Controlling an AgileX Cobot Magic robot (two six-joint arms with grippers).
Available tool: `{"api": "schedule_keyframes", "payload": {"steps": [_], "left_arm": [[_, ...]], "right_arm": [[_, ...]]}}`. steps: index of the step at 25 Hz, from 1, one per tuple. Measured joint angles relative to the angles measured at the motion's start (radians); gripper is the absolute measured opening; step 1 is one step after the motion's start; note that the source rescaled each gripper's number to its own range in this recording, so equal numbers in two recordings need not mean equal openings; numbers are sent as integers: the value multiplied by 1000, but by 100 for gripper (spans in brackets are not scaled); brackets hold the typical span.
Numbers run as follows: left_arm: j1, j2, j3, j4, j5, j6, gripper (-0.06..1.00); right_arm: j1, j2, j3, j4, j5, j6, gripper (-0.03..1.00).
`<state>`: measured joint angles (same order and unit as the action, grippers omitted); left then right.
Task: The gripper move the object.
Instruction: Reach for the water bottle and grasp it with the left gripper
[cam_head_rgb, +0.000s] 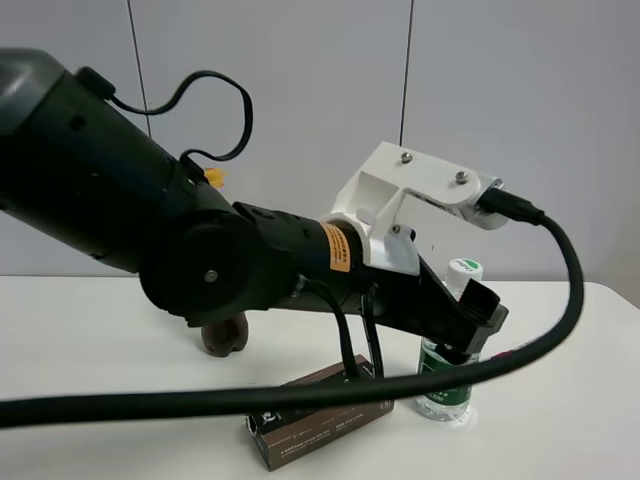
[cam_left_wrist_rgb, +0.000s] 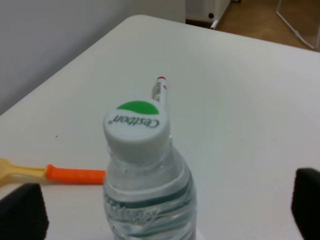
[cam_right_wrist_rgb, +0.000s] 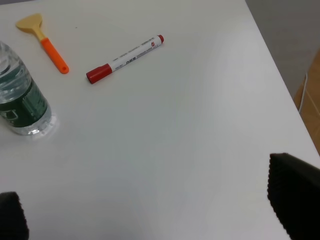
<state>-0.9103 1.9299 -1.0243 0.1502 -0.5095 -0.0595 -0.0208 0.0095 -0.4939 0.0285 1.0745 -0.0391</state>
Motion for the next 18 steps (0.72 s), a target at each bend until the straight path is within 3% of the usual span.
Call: {"api": "schedule_keyframes", "payload": {"steps": [18], "left_arm": [[0, 205, -134, 0, -1, -2, 100]], "right_arm": [[0, 0, 0, 0, 0, 0, 100]]}}
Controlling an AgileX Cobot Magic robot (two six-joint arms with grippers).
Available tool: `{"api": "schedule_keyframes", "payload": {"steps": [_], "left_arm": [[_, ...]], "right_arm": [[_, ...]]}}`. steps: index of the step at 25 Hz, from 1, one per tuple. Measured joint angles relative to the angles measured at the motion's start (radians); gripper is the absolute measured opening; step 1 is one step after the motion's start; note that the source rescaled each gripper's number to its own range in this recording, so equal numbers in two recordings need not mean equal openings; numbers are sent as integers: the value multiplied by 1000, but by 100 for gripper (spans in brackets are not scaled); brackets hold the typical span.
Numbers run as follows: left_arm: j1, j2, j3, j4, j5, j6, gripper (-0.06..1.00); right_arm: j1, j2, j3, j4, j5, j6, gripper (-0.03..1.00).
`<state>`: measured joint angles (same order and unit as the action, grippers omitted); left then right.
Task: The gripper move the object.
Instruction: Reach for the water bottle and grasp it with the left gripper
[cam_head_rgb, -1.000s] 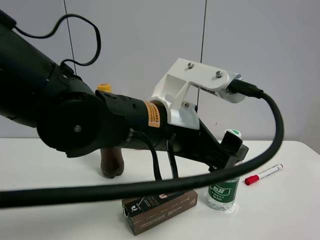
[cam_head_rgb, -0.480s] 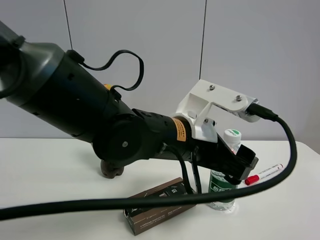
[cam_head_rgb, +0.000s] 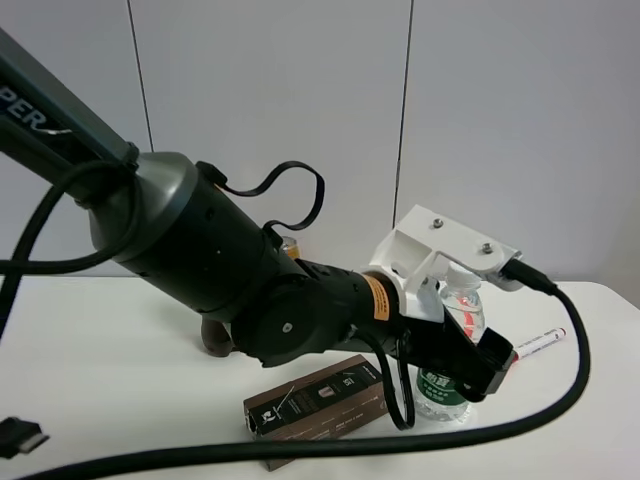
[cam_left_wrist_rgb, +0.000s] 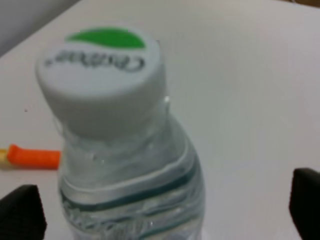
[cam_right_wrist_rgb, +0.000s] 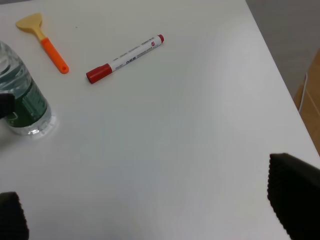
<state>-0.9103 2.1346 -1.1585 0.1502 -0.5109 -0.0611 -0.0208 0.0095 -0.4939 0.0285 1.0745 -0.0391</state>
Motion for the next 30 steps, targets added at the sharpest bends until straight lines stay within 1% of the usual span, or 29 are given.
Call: {"api": "schedule_keyframes", "payload": {"steps": [5, 11, 16, 24, 30], "left_arm": [[0, 44, -38, -1, -24, -1, 100], [17, 87, -91, -1, -32, -1, 100], [39, 107, -94, -2, -32, -1, 100], [42, 110, -119, -2, -32, -1, 100], [41, 111, -139, 0, -32, -43, 100]], "right_arm": [[0, 0, 0, 0, 0, 0, 100], [0, 0, 0, 0, 0, 0, 100], [0, 0, 0, 0, 0, 0, 100], [0, 0, 0, 0, 0, 0, 100], [0, 0, 0, 0, 0, 0, 100]]}}
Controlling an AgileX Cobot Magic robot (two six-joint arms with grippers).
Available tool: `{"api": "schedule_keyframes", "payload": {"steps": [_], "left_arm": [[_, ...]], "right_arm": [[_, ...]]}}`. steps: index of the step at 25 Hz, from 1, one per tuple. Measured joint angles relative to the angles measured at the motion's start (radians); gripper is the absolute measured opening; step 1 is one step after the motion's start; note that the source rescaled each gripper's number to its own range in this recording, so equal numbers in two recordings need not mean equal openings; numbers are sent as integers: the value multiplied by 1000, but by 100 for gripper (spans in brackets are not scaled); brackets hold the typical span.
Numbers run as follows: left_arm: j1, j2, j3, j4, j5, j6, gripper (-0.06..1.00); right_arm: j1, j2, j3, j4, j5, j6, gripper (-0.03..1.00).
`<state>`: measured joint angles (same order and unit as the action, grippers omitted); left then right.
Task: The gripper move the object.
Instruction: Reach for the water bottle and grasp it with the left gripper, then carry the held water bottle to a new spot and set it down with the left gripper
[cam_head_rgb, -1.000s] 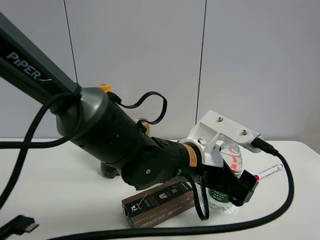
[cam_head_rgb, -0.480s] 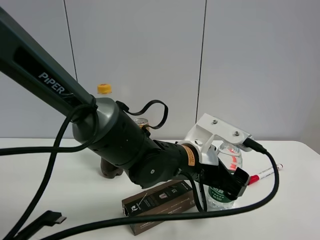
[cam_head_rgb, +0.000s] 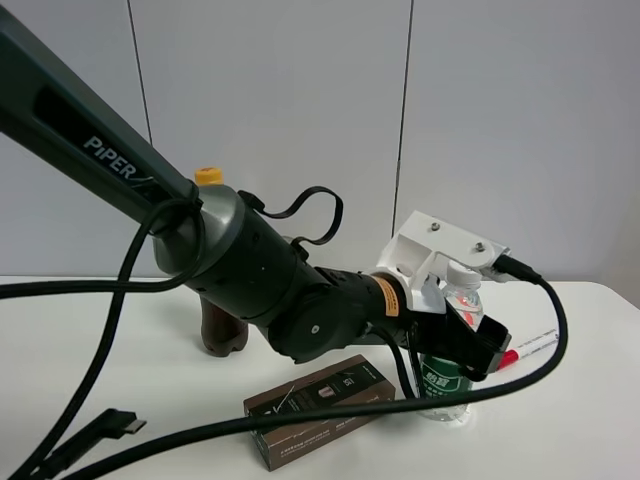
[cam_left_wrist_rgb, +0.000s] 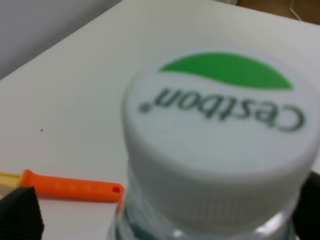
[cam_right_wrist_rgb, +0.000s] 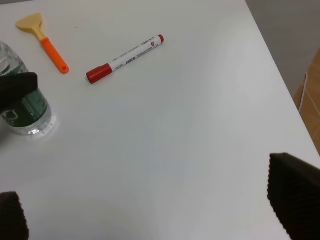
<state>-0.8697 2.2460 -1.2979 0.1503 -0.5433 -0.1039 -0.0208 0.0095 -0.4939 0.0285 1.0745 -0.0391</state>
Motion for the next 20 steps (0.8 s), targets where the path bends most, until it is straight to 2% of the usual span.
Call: {"api": "schedule_keyframes", "payload": {"steps": [13, 15, 16, 17, 18, 19, 20], "left_arm": [[0, 13, 0, 17, 2, -33, 98], [0, 13, 0, 23, 2, -34, 81], [0, 13, 0, 24, 3, -34, 63], [0, 13, 0, 25, 3, -34, 37], [-1, 13, 0, 29, 3, -36, 6], [-1, 13, 0, 32, 4, -34, 0], [-1, 13, 0, 34, 4, -34, 4]], "right_arm": [[0, 0, 0, 0, 0, 0, 100], [0, 0, 0, 0, 0, 0, 100], [0, 0, 0, 0, 0, 0, 100], [0, 0, 0, 0, 0, 0, 100], [0, 0, 0, 0, 0, 0, 100], [0, 0, 0, 0, 0, 0, 100], [0, 0, 0, 0, 0, 0, 100]]}}
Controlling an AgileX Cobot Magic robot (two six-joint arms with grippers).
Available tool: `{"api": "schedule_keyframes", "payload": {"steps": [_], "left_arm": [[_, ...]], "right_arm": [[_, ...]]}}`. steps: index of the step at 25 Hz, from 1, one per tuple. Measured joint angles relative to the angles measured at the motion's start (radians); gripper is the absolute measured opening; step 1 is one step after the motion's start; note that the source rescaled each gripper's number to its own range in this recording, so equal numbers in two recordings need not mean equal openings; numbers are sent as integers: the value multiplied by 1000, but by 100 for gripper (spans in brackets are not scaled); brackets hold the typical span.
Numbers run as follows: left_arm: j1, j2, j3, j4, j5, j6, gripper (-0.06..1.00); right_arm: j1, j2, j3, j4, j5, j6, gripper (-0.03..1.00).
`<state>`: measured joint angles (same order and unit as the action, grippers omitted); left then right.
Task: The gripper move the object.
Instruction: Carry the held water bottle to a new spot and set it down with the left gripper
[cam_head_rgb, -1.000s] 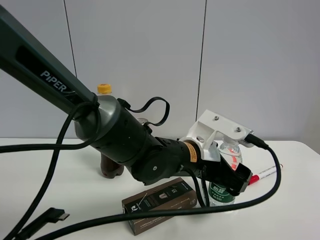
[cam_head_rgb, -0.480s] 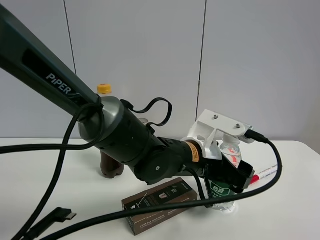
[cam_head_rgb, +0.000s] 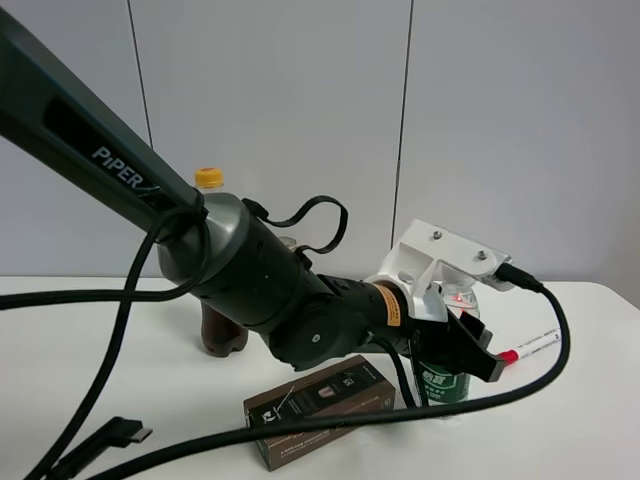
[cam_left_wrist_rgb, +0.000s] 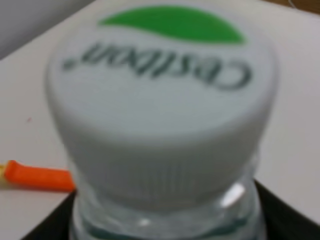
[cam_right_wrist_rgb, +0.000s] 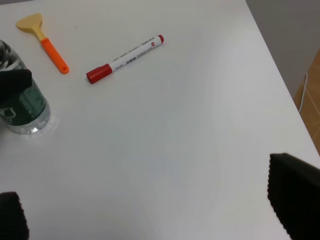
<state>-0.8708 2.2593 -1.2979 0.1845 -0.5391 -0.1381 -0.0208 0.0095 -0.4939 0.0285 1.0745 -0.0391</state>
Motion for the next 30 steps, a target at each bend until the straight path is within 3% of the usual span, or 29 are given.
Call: {"api": "schedule_keyframes", "payload": {"steps": [10, 17, 26, 30], "left_arm": [[-1, -21, 1, 8, 30, 0, 7], [0, -233, 3, 17, 111, -41, 7], [0, -502, 8, 18, 454, -97, 7], [0, -614, 90, 18, 476, -107, 7]], "right_arm": [[0, 0, 0, 0, 0, 0, 100], [0, 0, 0, 0, 0, 0, 100], [0, 0, 0, 0, 0, 0, 100], [0, 0, 0, 0, 0, 0, 100]]}}
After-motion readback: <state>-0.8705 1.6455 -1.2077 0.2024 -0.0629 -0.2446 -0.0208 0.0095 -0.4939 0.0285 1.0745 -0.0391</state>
